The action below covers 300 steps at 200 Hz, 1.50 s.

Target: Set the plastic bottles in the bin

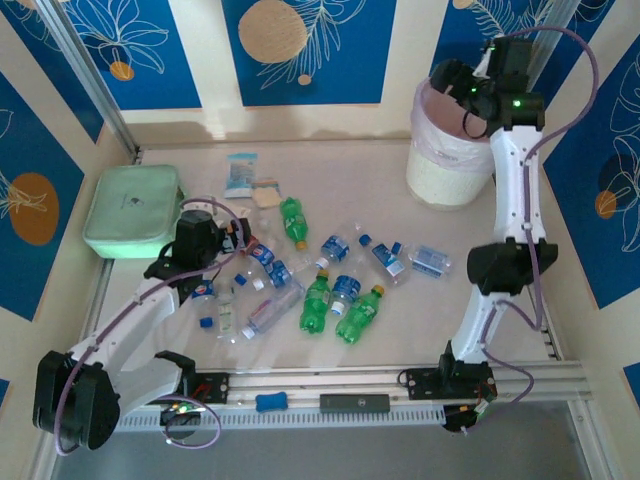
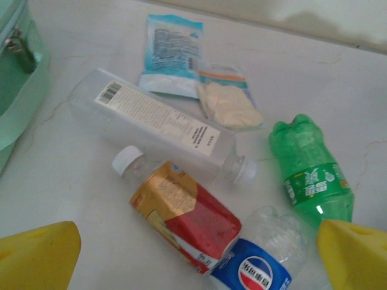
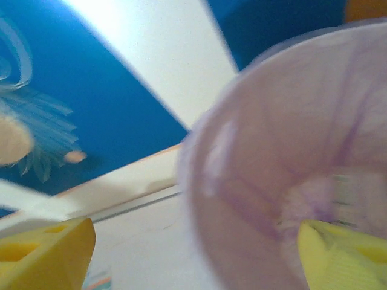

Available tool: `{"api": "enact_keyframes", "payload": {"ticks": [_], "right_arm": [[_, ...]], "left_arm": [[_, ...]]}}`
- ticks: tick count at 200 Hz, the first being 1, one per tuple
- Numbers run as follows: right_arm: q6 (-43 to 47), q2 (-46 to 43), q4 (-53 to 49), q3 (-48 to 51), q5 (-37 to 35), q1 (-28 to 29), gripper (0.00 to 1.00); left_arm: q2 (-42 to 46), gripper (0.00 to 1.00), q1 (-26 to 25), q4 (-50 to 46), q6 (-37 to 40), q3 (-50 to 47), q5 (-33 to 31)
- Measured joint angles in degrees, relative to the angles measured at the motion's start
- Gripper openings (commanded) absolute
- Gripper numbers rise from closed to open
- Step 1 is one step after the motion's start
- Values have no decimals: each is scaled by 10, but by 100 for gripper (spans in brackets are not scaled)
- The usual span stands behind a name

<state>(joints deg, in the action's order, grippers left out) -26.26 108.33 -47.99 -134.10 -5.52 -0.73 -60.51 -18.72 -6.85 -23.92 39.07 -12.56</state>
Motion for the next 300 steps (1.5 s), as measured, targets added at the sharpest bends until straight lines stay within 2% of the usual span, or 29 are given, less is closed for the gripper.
{"api": "enact_keyframes", "payload": {"ticks": [30, 54, 89, 103, 130, 165, 240, 262, 300], "right_arm": [[5, -130, 70, 198, 19, 97, 88], [-19, -195, 136, 357, 30, 169, 89], [-77, -216, 214, 518, 29, 243, 100], [-93, -216, 229, 557, 27, 270, 99], [-124, -216, 274, 603, 28, 310, 99], [-159, -209, 313, 626, 27, 332, 99], [-172, -174, 325, 618, 25, 342, 99], [-172, -174, 323, 617, 20, 342, 99], [-172, -174, 321, 617, 9, 342, 99]], "left_arm": [[18, 100, 16, -56, -12, 0, -9], [37, 100, 33, -108, -28, 0, -11], [85, 100, 54, -172, -57, -14, -11], [101, 100, 58, -194, -62, -25, -10], [116, 100, 63, -228, -69, -51, -11], [117, 100, 64, -247, -78, -91, -8], [117, 73, 66, -227, -111, -158, 5], [99, 69, 66, -213, -118, -161, 5], [49, 71, 70, -182, -122, -153, 5]]}}
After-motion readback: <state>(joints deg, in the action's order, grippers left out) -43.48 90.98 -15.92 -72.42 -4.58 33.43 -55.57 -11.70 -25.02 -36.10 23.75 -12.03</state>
